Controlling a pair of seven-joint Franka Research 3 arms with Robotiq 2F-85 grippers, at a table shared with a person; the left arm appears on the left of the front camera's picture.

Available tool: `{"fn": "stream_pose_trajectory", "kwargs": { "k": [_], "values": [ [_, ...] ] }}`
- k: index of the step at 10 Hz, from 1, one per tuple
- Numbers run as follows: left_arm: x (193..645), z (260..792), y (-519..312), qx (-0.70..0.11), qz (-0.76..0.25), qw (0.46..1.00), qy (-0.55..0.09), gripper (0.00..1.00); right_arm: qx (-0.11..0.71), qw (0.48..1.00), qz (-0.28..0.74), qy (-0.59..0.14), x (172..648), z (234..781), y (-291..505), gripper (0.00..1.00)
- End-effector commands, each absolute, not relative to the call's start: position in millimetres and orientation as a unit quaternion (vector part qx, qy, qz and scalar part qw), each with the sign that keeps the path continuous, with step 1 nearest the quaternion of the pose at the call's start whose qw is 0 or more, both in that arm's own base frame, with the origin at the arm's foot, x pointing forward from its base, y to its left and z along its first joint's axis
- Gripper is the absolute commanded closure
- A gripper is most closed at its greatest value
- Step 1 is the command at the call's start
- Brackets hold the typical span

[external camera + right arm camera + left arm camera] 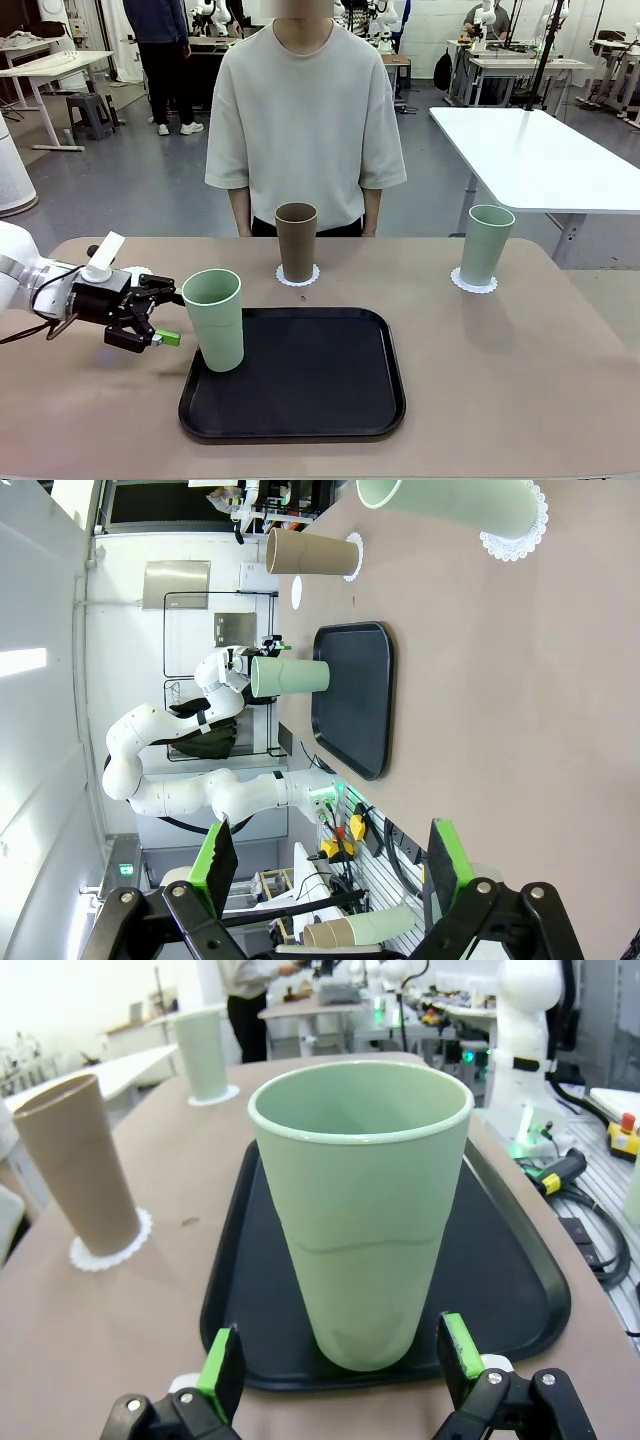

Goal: Place coasters on the table and set cups on them.
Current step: Take one Reusable plastic cup from the Flat Tray and place it on a coaster set by the human.

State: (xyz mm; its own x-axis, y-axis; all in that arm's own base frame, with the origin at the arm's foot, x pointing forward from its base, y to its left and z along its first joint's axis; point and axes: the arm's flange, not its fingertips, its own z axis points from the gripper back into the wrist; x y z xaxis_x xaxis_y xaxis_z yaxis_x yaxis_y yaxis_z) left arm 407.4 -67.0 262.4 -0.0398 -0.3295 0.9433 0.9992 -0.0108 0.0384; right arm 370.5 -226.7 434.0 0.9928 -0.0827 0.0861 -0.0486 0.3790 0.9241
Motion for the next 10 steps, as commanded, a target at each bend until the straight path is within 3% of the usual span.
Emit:
{"fn": "stream_pose_trajectory", "kwargs": {
  "k": [1,10],
  "values": [
    [406.9,263.1,-74.3,-0.396,-0.582,0.57,-0.423,0.0,0.56,0.826,-0.009,-0.06,366.0,434.3,-224.1,0.0],
    [415.5,266.4,-82.5,-0.425,-0.581,0.563,-0.407,0.0,0.56,0.826,-0.009,-0.06,366.0,434.3,-224.1,0.0]
  ]
}}
